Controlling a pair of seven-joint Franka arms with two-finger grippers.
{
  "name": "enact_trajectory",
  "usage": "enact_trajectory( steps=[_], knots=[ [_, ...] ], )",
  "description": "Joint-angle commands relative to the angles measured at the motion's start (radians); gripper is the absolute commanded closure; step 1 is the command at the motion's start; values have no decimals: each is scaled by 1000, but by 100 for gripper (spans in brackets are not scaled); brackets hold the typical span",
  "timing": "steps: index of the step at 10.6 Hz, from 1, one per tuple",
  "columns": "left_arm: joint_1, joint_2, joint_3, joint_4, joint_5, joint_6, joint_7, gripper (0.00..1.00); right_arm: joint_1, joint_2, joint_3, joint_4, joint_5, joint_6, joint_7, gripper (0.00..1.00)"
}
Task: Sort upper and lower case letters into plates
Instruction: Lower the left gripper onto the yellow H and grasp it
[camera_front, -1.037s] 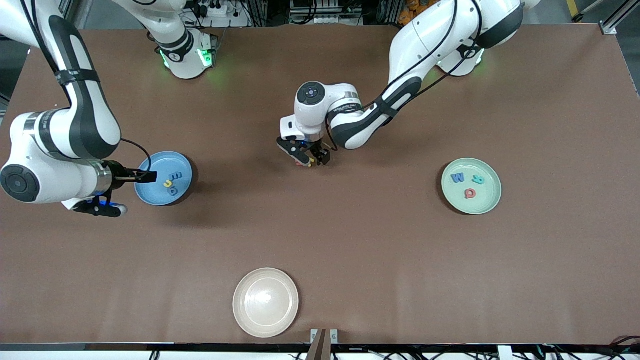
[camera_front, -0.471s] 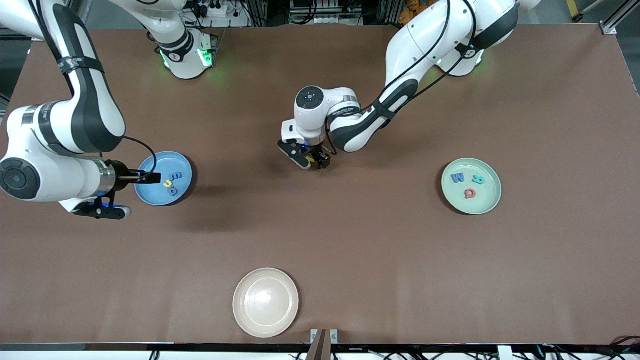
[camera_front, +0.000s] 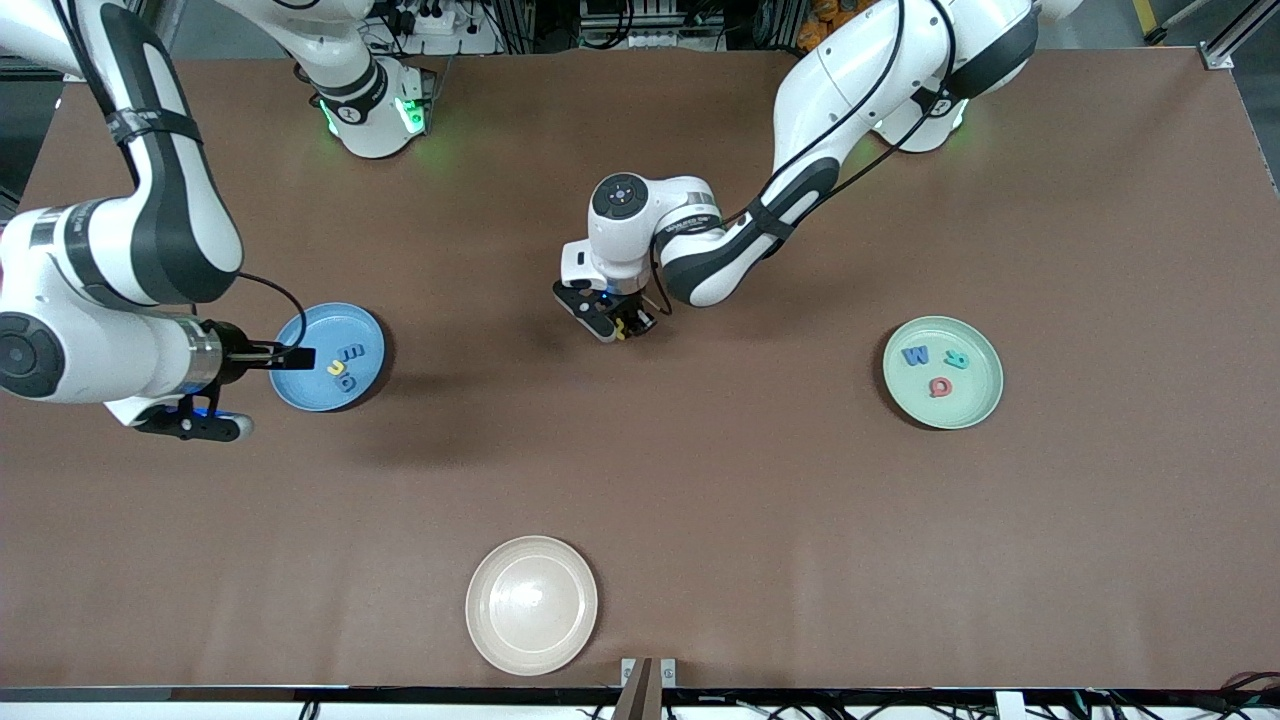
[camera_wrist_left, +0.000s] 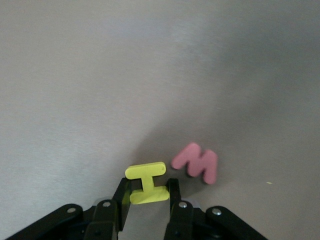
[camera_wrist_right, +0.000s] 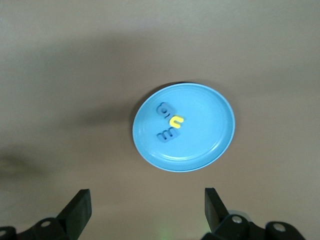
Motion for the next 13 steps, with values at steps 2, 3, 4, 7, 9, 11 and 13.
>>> enact_trajectory(
  steps=[2,3,4,7,9,11,13],
  knots=[
    [74,-60,-6,-3,-102,-33,-3,100,23,0,-11,28,-6,-5,-4,0],
    [117,-105,-9,-2,-138,-81,2,100,42,-3,-10,28,13,2,14,0],
    [187,-142,-50,-3,-160,-132,0,100,77,-3,-10,28,14,12,22,0],
    [355,-275,-98,-46,-169,-295,11,100,158,2,-8,23,95,22,184,0],
    [502,-362,-122,-106,-181,-397,75,100,248,8,-5,21,100,58,390,0],
    [724,-419,-202,-202,-181,-471,184,100,369,54,6,18,138,116,433,0],
    [977,-453,-304,-354,-177,-459,210,100,506,127,6,14,129,248,430,0]
  ],
)
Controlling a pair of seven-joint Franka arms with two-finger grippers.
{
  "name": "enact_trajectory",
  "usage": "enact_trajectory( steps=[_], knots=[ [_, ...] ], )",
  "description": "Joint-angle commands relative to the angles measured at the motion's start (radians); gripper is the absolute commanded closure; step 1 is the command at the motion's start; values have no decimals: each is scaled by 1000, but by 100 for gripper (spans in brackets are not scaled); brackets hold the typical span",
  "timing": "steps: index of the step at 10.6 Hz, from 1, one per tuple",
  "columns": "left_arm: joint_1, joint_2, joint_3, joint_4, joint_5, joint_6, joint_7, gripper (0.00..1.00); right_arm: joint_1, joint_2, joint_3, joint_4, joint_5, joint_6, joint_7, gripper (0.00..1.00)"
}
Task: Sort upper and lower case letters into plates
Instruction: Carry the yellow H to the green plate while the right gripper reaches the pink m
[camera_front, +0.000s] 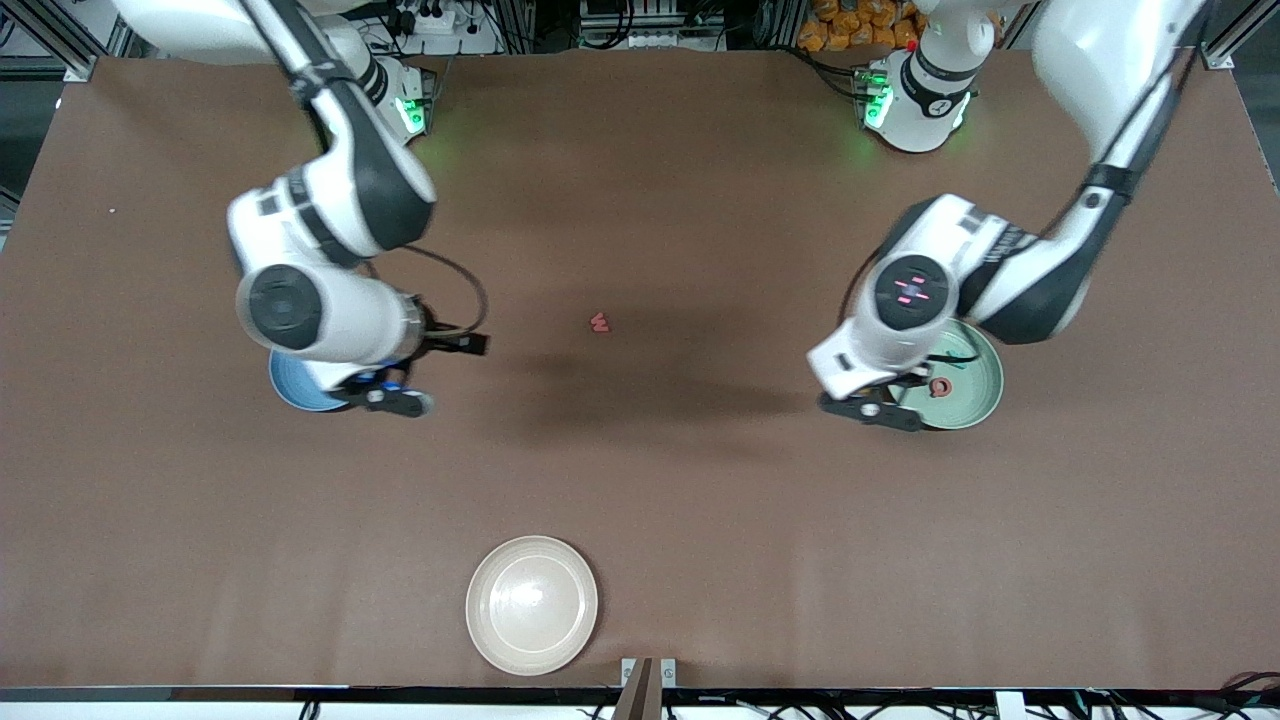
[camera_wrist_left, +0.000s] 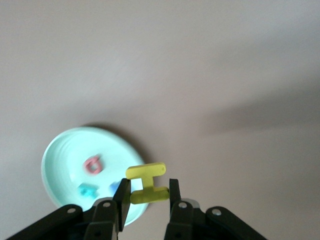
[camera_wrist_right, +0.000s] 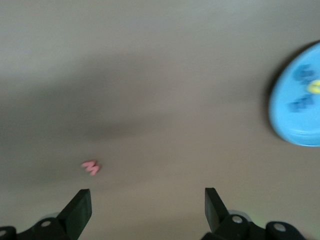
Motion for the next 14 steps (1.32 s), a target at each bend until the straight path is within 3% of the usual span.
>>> enact_trajectory(
  steps=[1,3,4,5,6,7,11,14],
  knots=[
    [273,-64,-135,-187,-22,26,35,100,147,89,-5,1,-4,164,8,0],
    [350,-58,-148,-236,-14,63,36,100,228,121,-3,-8,-118,224,-30,0],
    [378,-47,-148,-247,-13,89,36,69,268,125,-2,-43,-139,273,-45,0],
    [383,-46,-148,-238,-12,94,36,17,296,123,-2,-81,-151,328,-45,0],
    [383,-50,-148,-222,-12,89,36,0,302,120,-2,-127,-189,363,-48,0],
    [380,-55,-151,-184,-12,77,32,0,304,120,0,-165,-206,409,-56,0],
    [326,-46,-180,162,-25,-194,42,0,322,115,6,-339,-220,658,-94,0],
    [337,-95,-214,300,-123,-283,36,0,318,129,4,-357,-220,674,-94,0]
  ],
)
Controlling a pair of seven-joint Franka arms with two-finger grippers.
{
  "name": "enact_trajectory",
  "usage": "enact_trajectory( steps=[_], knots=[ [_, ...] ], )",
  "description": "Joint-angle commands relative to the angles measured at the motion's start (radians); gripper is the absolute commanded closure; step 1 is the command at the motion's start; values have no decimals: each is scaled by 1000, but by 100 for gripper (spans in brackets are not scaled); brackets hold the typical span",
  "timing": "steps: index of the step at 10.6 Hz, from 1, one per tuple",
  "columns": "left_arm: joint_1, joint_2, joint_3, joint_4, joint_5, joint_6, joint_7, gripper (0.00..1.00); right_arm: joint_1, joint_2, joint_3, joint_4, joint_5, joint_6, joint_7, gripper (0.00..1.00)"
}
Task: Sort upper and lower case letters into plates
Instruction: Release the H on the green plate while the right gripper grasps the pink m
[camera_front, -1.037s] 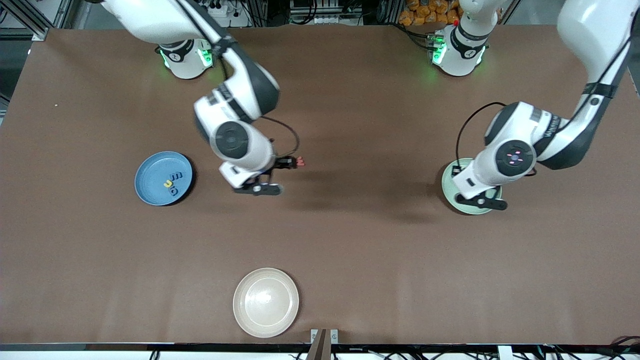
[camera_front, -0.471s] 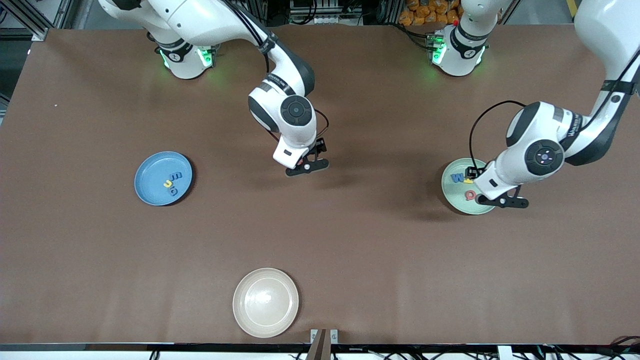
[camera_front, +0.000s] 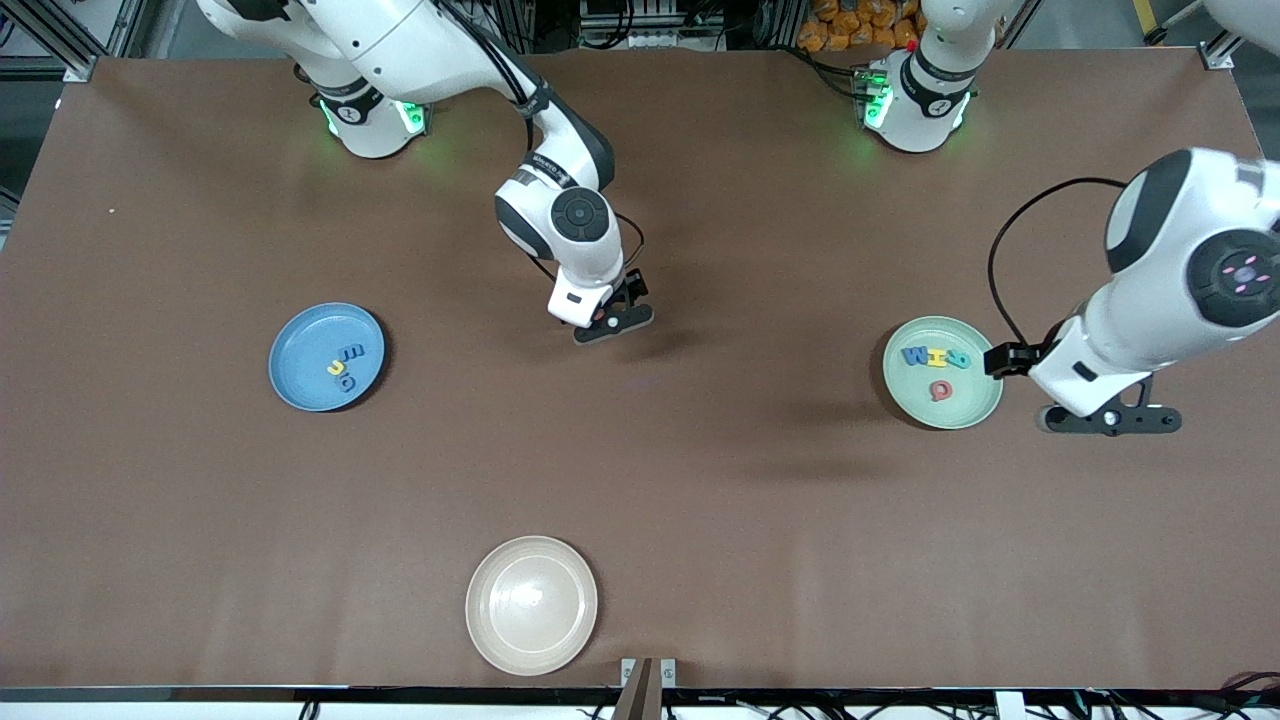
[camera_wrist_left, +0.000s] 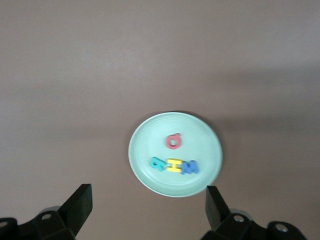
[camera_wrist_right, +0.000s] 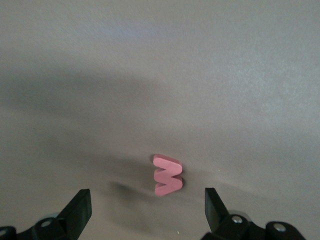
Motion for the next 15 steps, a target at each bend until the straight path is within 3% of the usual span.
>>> enact_trajectory(
  steps=[1,7,8,9,11,12,13,15],
  knots=[
    [-1,-53,-2,80,-61,-64,7,0,-5,-4,0,-23,-17,34,-4,0],
    [2,-121,-3,100,-71,-62,16,0,-13,43,0,-19,-8,105,14,0],
    [-44,-127,22,103,-82,-62,16,0,-14,43,0,-19,-7,108,23,0],
    [-166,-162,156,105,-105,-62,16,0,-17,43,-2,-19,-7,108,26,1],
    [-395,-213,457,105,-220,-62,51,0,-17,48,-2,-19,-7,108,26,32],
    [-519,-230,592,105,-237,-62,68,0,-17,48,0,-19,-7,108,26,34],
    [-602,-253,680,105,-263,-62,68,0,-19,48,0,-19,-7,108,26,45],
    [-681,-291,791,91,-353,-62,77,0,-24,49,0,-16,-7,107,20,85]
  ],
)
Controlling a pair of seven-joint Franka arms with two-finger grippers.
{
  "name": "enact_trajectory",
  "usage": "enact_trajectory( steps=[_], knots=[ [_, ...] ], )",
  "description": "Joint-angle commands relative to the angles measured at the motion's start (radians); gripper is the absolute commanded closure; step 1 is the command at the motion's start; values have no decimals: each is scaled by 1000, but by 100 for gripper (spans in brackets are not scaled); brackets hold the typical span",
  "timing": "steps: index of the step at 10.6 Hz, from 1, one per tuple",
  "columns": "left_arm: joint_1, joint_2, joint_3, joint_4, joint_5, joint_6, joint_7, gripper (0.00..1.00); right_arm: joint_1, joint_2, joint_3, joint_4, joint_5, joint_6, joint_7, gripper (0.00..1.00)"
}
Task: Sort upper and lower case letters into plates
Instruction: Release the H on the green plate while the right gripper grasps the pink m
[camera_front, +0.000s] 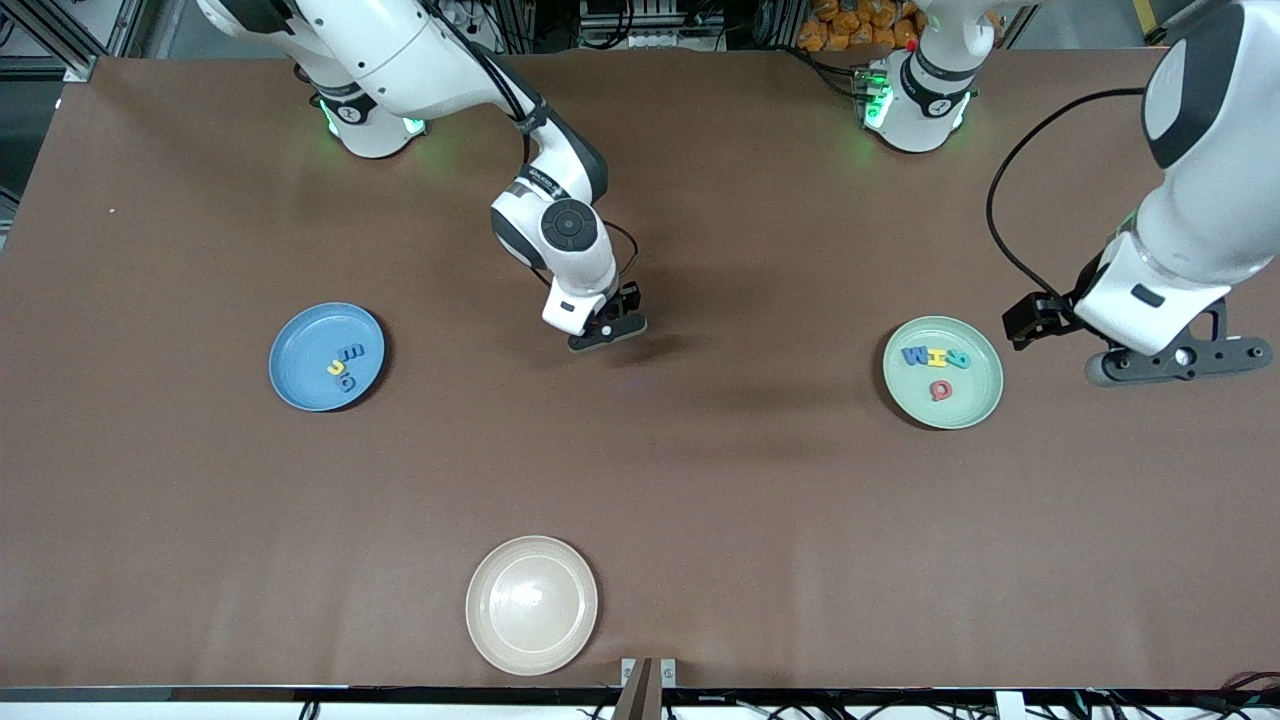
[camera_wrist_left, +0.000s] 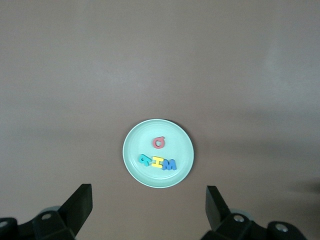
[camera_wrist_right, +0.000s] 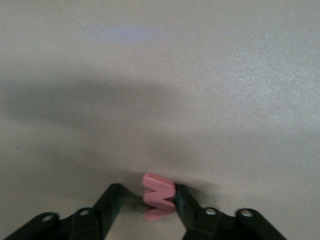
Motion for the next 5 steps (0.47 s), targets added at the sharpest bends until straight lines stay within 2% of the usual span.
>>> enact_trajectory(
  steps=[1,2,4,5],
  knots=[
    [-53,-55,81,-21,-79,-14,46,0,-14,16,8,-3,-7,7,12,89],
    [-53,-66,86,-34,-84,-14,66,0,-14,16,8,-2,-7,6,12,100],
    [-47,-130,89,-105,-109,2,72,0,-17,11,11,7,-4,-5,9,100],
    [-42,-161,90,-142,-135,21,72,0,-26,2,12,22,31,-35,8,100]
  ],
)
